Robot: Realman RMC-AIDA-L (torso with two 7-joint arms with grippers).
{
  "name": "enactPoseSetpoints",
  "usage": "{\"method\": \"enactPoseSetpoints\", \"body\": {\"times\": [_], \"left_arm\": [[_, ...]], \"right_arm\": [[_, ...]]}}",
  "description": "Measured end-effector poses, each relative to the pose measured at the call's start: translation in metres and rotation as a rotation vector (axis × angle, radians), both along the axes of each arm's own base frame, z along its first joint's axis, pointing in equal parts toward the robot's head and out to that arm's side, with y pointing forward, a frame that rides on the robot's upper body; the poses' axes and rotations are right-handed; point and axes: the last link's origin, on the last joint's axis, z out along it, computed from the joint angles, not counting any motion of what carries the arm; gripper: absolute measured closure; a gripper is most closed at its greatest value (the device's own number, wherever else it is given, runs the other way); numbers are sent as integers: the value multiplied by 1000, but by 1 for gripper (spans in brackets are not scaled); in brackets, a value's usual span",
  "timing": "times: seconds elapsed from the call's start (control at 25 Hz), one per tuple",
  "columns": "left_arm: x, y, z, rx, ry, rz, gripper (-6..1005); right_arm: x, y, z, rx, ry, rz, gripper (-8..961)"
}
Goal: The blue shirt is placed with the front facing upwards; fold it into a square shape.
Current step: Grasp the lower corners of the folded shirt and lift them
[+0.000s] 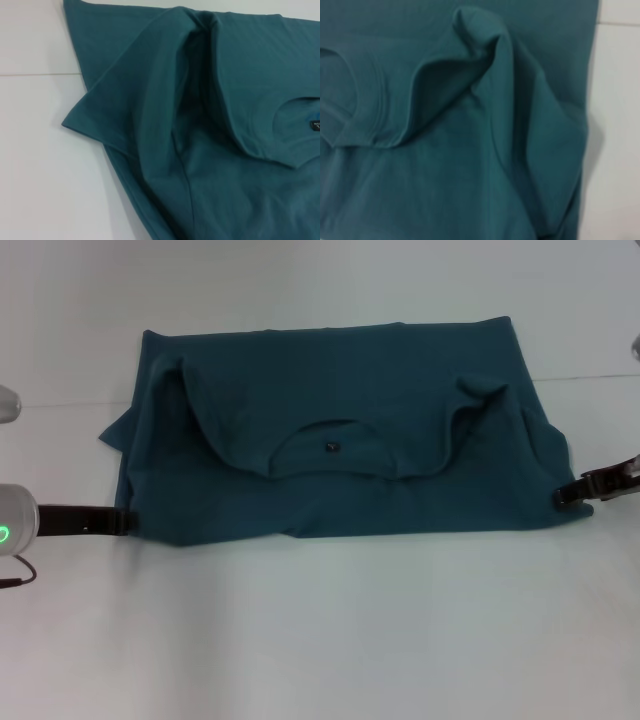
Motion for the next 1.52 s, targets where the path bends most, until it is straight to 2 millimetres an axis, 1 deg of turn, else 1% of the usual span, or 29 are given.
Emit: {"method": "enactPoseSetpoints", "body": {"times": [0.16,0.6,1.04,1.24,1.48,1.52], "left_arm": [[1,1,0,-1,0,-2,989],[1,1,-1,-1,-1,-3,989],[2,2,0,0,0,-5,990],[2,3,4,13,0,-5,990],[1,5,10,33,-8,-1,990],[2,6,10,34,-12,-2,990]], "right_arm": [[2,1,-11,12,-1,8,201],[3,1,-20,19,4,-2,208],[5,0,-20,17,-2,0,437],[5,-3,-15,10,9,0,640],[2,-8,4,42,113,3,886],[2,-9,7,50,130,2,895]]}}
